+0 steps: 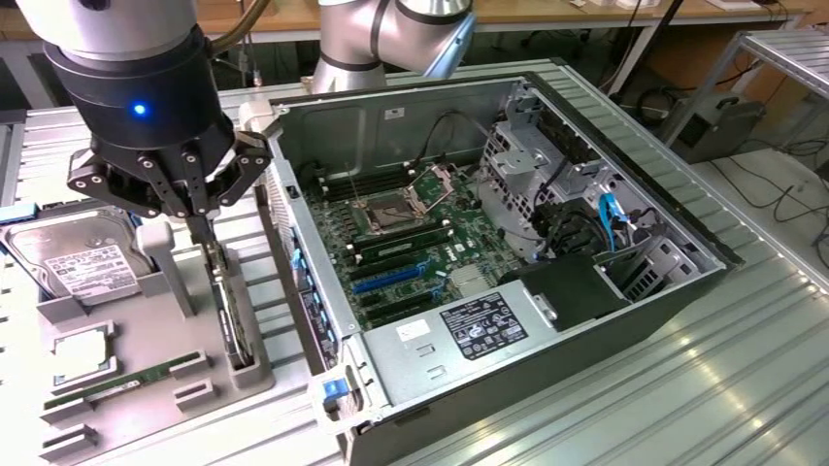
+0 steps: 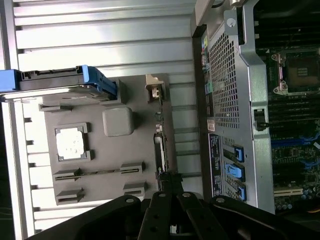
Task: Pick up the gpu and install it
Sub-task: 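Pick up the gpu and move the gpu toward the slot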
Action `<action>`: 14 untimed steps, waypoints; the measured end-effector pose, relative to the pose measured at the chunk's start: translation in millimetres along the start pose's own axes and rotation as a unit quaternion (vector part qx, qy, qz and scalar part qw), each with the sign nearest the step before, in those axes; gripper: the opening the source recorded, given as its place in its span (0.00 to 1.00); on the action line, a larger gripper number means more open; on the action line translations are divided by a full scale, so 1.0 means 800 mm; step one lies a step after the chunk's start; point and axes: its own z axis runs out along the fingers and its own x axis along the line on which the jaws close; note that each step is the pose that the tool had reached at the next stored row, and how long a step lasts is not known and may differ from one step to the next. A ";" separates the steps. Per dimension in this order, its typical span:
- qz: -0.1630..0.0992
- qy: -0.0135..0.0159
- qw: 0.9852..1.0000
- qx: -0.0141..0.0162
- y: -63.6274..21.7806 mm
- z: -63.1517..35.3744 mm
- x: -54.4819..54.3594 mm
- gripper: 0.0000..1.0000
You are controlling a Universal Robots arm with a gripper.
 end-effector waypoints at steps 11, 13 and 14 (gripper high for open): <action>0.000 -0.001 1.000 0.001 0.000 0.007 0.003 0.36; 0.000 -0.001 1.000 0.001 0.000 0.015 0.006 0.36; 0.000 -0.001 1.000 0.001 0.000 0.019 0.006 0.36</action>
